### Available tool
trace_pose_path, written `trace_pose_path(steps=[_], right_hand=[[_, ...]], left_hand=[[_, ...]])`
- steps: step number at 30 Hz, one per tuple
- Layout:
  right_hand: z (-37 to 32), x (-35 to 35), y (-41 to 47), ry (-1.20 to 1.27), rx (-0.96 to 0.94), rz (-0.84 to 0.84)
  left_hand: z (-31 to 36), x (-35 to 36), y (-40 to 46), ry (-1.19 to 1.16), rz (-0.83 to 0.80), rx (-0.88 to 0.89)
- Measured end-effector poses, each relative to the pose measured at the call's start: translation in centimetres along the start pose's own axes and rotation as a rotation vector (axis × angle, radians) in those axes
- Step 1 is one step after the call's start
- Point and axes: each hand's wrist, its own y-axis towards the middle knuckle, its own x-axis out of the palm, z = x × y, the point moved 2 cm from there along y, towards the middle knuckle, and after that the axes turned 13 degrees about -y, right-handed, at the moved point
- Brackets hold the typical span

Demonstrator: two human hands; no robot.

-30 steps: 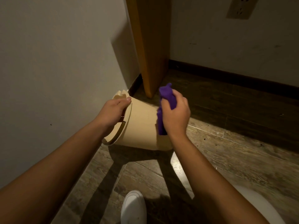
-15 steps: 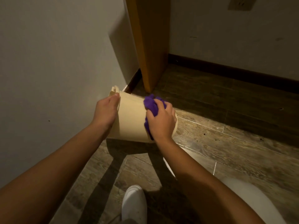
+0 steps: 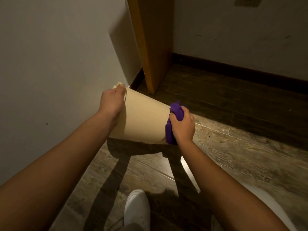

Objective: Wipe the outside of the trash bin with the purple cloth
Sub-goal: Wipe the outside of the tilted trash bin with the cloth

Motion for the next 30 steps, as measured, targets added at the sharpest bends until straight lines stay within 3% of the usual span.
trace_pose_path(steps=[3,9,12,15,18,20,23,26,30], right_hand=[[1.0,-0.1,-1.1,-0.013,0.028,0.000],[3.7,-2.7,-0.2,-0.001,0.354,0.076],[2.4,-3.0,1.2,0.131,0.332,0.062],[2.2,-2.7,1.5,0.250,0.417,-0.008],[2.6,-2.7,1.0,0.277,0.489,-0.038],[1.8,-3.0,0.6,0.261,0.420,0.024],[-1.2,-3.8,0.6,0.234,0.162,0.108],[-4.2,-4.5,0.4,0.252,-0.022,0.071],[-5.7,-4.4,-0.9,0.228,-0.111,0.053]], left_hand=[[0.8,0.7,0.4,0.024,0.012,0.004],[1.5,0.0,1.6,0.045,0.037,-0.056],[2.5,0.1,1.6,0.012,-0.141,-0.105],[3.0,-1.2,0.6,0.194,-0.442,0.053],[-0.1,-3.9,-0.7,0.372,-0.457,0.166],[-1.0,-4.5,-1.0,0.339,-0.399,0.215],[0.2,-3.5,-0.5,0.275,-0.308,0.207],[0.7,-2.3,-0.3,0.194,-0.337,0.152],[0.4,-1.4,0.2,0.091,-0.341,0.176]])
